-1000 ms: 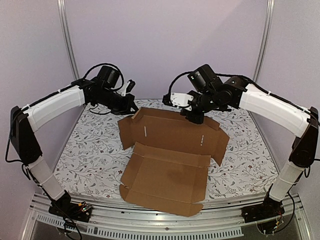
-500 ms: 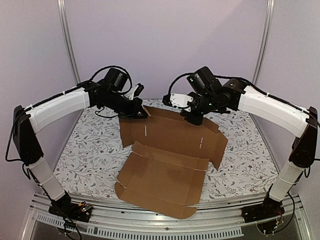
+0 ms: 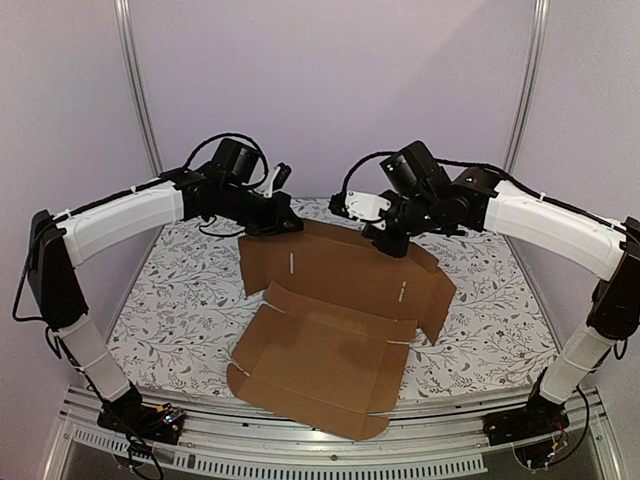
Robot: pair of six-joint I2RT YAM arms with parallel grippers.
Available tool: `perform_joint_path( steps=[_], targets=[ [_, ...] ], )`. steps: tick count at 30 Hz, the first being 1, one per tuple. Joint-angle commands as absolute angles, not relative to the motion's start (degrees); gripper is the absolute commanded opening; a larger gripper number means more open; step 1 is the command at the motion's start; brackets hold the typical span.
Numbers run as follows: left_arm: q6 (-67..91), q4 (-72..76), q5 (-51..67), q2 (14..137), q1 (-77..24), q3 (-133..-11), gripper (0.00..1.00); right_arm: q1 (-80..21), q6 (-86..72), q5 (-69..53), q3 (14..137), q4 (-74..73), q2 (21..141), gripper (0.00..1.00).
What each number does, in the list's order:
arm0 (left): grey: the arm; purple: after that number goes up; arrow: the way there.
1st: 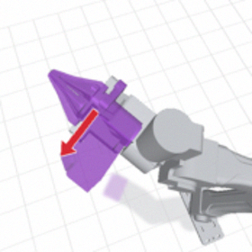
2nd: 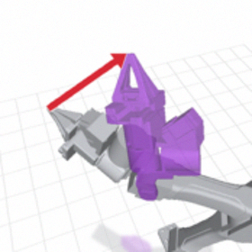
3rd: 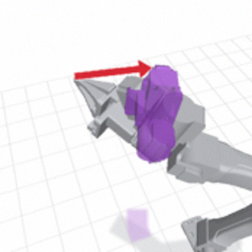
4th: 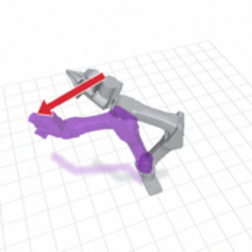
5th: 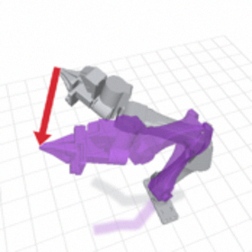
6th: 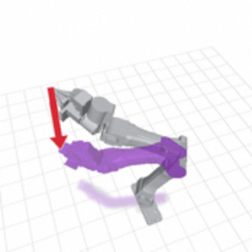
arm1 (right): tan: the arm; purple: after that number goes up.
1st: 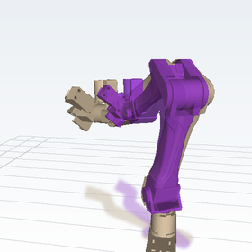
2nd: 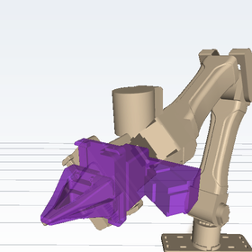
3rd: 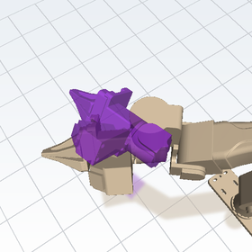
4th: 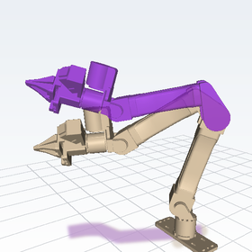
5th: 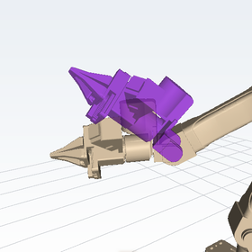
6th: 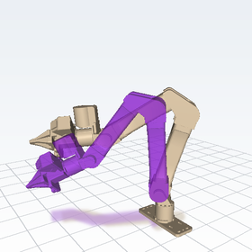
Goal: Fold the paper box
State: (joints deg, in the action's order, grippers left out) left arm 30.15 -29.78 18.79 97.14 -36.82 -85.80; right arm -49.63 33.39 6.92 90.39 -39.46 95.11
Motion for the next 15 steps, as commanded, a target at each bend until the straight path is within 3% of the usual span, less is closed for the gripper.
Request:
perform_joint_path(
  steps=[1,15],
  targets=[
    [30.6,-27.0,18.7,98.3,-37.5,-84.8,0.00,-50.2,32.3,6.4,88.5,-38.3,92.4,0.00],
    [29.6,-31.8,22.0,89.2,-37.5,-81.1,0.00,-50.2,32.0,12.7,88.5,-37.1,93.7,0.00]
  ],
)
